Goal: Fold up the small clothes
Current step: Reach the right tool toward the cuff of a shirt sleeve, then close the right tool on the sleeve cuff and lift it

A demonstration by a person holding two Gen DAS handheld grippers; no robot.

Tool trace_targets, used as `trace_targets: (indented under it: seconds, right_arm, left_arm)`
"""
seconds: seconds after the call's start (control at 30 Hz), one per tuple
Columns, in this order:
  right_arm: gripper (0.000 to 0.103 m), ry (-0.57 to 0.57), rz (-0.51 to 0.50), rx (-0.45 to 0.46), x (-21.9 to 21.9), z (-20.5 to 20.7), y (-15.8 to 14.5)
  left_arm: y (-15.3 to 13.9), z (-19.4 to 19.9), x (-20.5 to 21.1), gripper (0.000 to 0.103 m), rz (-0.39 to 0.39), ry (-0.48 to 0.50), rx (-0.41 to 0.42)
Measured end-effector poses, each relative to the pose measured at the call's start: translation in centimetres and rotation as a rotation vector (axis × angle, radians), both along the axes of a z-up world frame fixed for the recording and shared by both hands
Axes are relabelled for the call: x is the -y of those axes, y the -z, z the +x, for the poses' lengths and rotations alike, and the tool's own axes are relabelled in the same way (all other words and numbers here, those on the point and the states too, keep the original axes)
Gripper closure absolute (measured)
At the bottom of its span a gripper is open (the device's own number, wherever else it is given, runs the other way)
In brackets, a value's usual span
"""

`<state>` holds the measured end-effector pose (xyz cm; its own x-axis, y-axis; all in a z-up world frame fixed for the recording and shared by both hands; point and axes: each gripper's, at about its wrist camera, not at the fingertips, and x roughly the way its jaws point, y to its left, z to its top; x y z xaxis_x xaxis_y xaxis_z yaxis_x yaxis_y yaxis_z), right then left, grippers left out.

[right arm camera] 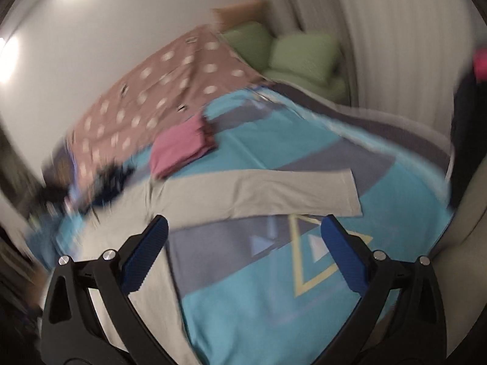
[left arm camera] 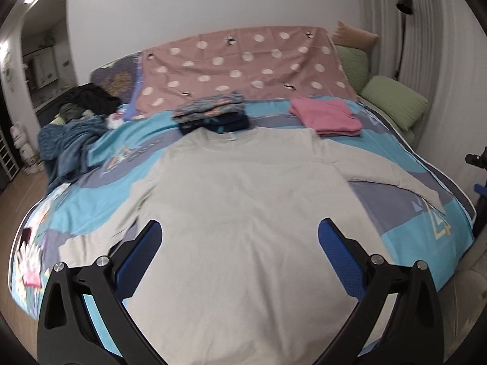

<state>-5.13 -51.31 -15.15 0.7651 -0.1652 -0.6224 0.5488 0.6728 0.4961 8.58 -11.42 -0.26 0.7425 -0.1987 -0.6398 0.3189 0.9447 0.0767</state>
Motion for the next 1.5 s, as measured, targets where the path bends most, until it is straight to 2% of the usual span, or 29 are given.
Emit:
trace_targets:
  seconds: [0.1, 0.2, 0.27, 0.4, 0.5, 0.63, 0.7, 0.77, 0.83, 0.87, 0.93, 0.97, 1.0, 1.03, 1.1, 1.13, 1.17, 1.23, 1.27, 1.37, 1.5]
  right_arm:
    - [0.002, 0.009, 0.379, 0.093, 9.3, -1.0, 6.4]
    - [0.002, 0.065, 0.590, 0.115, 13.0, -1.6, 12.0]
    - [0.002, 0.075, 0.654, 0.124, 13.5, -1.5, 14.1]
    - [0.002, 0.097, 0.678, 0.066, 14.1, 0.1, 16.4]
    - [0.002, 0.126, 0.678, 0.073, 15.2, 0.8, 17.7]
    - [0.002, 0.177, 0.654, 0.099, 16.1, 1.9, 18.0]
    - [0.012, 0.211, 0.624, 0.116, 16.3, 2.1, 17.9]
    - [0.015, 0.233, 0.603, 0.125, 16.2, 2.1, 17.9]
    - [0.025, 0.229, 0.580, 0.159, 15.8, 1.9, 17.8]
    - [0.034, 0.220, 0.572, 0.157, 15.6, 2.1, 17.9]
    - [0.059, 0.201, 0.540, 0.091, 15.2, 2.6, 18.2]
    - [0.077, 0.208, 0.521, 0.059, 15.0, 2.7, 18.3]
    - [0.089, 0.217, 0.502, 0.045, 14.9, 2.7, 18.4]
    - [0.095, 0.210, 0.478, 0.036, 14.7, 2.7, 18.5]
    - [0.099, 0.171, 0.380, -0.004, 14.1, 3.3, 18.2]
    - [0.099, 0.154, 0.309, -0.027, 13.5, 3.7, 17.6]
    - [0.099, 0.127, 0.194, -0.065, 12.4, 4.2, 16.5]
    - [0.099, 0.090, 0.023, -0.117, 10.3, 4.9, 14.7]
    - [0.099, 0.068, -0.051, -0.134, 9.3, 5.4, 14.0]
    - [0.099, -0.008, -0.271, -0.174, 6.0, 7.1, 11.8]
    - [0.099, -0.134, -0.591, -0.289, 0.7, 10.1, 10.6]
  left_arm:
    - [0.8, 1.9, 3.9, 0.001, 0.029, 0.078, -0.038]
    - [1.8, 3.4, 7.6, 0.001, 0.057, 0.151, -0.082]
    - [2.4, 4.2, 9.9, 0.001, 0.067, 0.188, -0.106]
    - [2.9, 5.2, 13.6, 0.001, 0.050, 0.257, -0.155]
    - [3.2, 5.3, 16.7, 0.001, 0.083, 0.325, -0.159]
    - [3.0, 5.8, 20.3, 0.001, 0.108, 0.436, -0.188]
    - [2.8, 6.7, 22.2, 0.001, 0.106, 0.482, -0.214]
    - [2.4, 8.1, 24.5, 0.001, 0.095, 0.509, -0.242]
    - [2.0, 9.5, 27.3, 0.001, 0.070, 0.545, -0.253]
    - [1.9, 10.0, 28.9, 0.001, 0.052, 0.573, -0.263]
    - [2.0, 10.8, 31.9, 0.001, -0.020, 0.680, -0.315]
    - [2.3, 11.3, 33.7, 0.001, -0.051, 0.731, -0.361]
    - [3.0, 11.8, 35.6, 0.001, -0.056, 0.760, -0.420]
    - [4.1, 12.4, 37.8, 0.001, -0.061, 0.775, -0.513]
    - [6.1, 13.1, 40.9, 0.001, -0.117, 0.813, -0.678]
    - [7.5, 13.4, 42.5, 0.001, -0.163, 0.839, -0.777]
    - [8.6, 13.5, 43.4, 0.001, -0.190, 0.847, -0.851]
    - [11.2, 14.0, 44.9, 0.001, -0.241, 0.803, -0.988]
    - [12.1, 14.2, 45.2, 0.001, -0.264, 0.777, -1.031]
    - [13.7, 14.7, 45.0, 0.003, -0.330, 0.751, -1.105]
    - [13.5, 16.1, 43.7, 0.003, -0.408, 0.740, -1.108]
